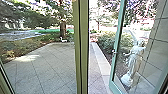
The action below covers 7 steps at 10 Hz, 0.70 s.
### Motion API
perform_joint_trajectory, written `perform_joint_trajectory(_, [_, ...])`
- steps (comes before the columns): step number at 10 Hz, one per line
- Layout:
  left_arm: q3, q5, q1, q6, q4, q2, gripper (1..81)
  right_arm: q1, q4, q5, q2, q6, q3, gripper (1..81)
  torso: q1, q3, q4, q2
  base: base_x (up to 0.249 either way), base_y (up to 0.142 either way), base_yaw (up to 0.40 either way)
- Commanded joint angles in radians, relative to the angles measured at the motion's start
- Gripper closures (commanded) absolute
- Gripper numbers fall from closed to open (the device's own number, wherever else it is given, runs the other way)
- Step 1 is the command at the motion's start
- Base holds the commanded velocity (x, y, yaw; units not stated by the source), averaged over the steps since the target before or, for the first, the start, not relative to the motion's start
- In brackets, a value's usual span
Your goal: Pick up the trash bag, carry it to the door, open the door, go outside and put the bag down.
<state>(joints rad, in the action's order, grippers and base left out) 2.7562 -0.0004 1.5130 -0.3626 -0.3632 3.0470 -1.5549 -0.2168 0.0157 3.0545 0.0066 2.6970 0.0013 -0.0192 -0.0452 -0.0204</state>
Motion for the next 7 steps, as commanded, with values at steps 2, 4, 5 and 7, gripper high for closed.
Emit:
perform_joint_trajectory(2, [-0.001,0.062,-0.050,-0.003,0.003,-0.002,81.1,0.048,0.004,0.059,0.008,-0.005,-0.008,1.0,0.000,0.000,0.000,0.000,0.000,-0.123,0.000])
perform_joint_trajectory(4, [-0.001,0.062,-0.050,-0.003,0.003,0.000,81.1,0.046,0.004,0.059,0.008,-0.005,-0.008,1.0,0.000,0.000,0.000,0.000,0.000,-0.124,0.000])
perform_joint_trajectory(5, [-0.001,0.062,-0.050,-0.003,0.004,0.000,81.1,0.045,0.004,0.059,0.008,-0.005,-0.007,1.0,0.000,0.000,0.000,0.000,0.000,-0.124,0.000])
perform_joint_trajectory(7, [-0.001,0.062,-0.050,-0.003,0.004,-0.002,81.1,0.028,0.005,0.059,0.005,-0.020,-0.002,1.0,0.000,0.000,0.000,0.000,0.000,-0.124,0.000])
